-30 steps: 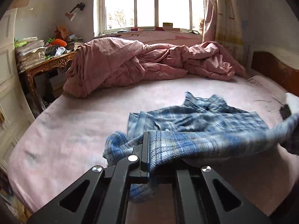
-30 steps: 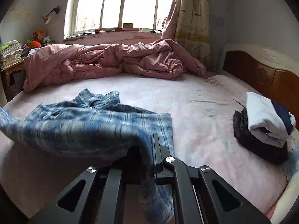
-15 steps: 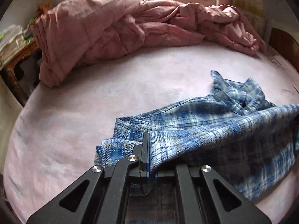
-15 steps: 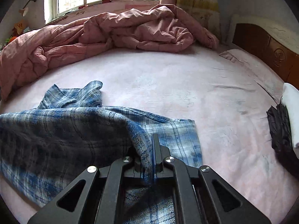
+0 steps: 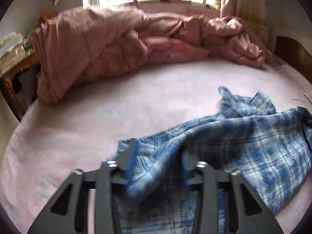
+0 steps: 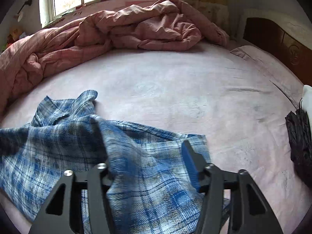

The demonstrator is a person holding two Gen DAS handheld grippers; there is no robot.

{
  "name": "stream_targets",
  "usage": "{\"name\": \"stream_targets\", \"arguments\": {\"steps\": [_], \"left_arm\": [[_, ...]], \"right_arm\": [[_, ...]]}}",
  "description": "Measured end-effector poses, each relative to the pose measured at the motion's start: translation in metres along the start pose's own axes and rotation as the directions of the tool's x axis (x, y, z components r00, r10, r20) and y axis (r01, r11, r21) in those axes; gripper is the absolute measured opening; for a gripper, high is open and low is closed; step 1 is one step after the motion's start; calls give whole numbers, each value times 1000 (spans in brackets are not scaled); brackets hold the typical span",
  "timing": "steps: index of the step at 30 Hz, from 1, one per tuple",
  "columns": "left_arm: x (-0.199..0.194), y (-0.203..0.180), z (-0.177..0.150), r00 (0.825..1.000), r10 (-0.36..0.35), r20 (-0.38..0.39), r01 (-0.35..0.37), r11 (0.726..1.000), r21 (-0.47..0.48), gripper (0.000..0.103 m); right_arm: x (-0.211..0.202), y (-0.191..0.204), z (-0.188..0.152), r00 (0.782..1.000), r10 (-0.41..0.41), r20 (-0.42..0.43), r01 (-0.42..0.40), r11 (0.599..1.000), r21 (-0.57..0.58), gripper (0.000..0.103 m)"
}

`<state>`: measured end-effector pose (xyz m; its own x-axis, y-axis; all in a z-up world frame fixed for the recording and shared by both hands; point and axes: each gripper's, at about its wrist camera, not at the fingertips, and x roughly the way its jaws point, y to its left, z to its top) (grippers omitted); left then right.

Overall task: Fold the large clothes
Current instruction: 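Grasp the shirt hem with both grippers and fold it over toward the collar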

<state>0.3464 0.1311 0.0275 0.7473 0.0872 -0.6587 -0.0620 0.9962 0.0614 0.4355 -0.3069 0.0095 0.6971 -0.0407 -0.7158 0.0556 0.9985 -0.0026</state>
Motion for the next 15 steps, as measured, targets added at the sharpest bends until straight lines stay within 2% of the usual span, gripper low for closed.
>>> {"name": "stream_targets", "arguments": {"steps": [2,4,5,7,10,15], "left_arm": [[-21,4,1,998,23,50,-23,1000,4,60],[-39,11,0,997,4,81,-2,1000,-22,68],[-47,15,-1,995,-5,98,9,999,-40,71],[-58,24,-5,993,-12,121,22,996,-82,73],[-65,30,-15,992,-15,122,30,992,-124,74],[-57,28,-33,998,-4,69,13,991,-133,74]], "right_arm": [[-11,-10,0,999,41,6,-41,999,9,65],[-29,-18,-4,997,79,22,-80,997,21,66],[-42,-21,-8,994,94,56,-96,995,26,71],[-63,-21,-15,988,99,118,-100,995,6,77],[-82,-14,-17,986,105,129,-99,994,-57,78],[-115,-23,-27,968,164,192,-163,986,-17,79]]}}
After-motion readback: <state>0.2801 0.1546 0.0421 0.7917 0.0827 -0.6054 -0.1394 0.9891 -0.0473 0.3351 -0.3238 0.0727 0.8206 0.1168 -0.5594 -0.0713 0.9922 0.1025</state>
